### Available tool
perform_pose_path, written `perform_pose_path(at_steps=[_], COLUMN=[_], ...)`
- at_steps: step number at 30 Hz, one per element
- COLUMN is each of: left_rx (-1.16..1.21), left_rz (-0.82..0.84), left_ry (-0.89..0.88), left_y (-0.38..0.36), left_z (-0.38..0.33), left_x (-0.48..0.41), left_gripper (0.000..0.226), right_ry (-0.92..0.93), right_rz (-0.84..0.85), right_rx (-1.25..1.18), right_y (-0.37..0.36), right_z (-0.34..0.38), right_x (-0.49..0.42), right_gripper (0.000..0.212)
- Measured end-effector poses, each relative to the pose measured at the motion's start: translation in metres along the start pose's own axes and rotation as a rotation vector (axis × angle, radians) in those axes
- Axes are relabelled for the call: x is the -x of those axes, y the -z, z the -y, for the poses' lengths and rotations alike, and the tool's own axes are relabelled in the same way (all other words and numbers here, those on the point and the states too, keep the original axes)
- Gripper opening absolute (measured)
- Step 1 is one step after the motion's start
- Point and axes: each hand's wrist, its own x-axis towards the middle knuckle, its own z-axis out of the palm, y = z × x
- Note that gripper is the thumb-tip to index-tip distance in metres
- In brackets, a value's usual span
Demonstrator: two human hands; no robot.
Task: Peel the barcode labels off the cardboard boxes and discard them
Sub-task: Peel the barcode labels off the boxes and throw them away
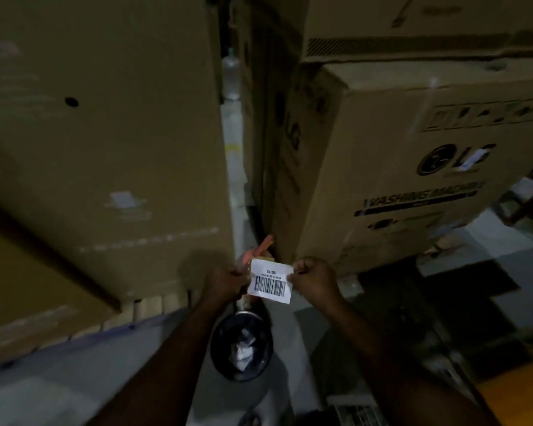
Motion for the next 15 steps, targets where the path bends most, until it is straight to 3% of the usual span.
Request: perform_pose_path(at_steps=[10,15], left_rx=[0.013,-0.018], left_rz=[-0.242,-0.222], left_ry=[0.430,0.555], left_y=[0.017,0.000], left_z=[0.135,0.195], left_x=[-0.034,-0.053], left_gripper=[0.014,0.026], right_ry=[-0.113,-0.030], right_rz=[0.263,0.406], right_rx=[0.448,0.763], right_y=[-0.142,-0.207], right_z=[-0.083,-0.152], right_x=[-0.074,-0.119], right_gripper=[0.011,0.022])
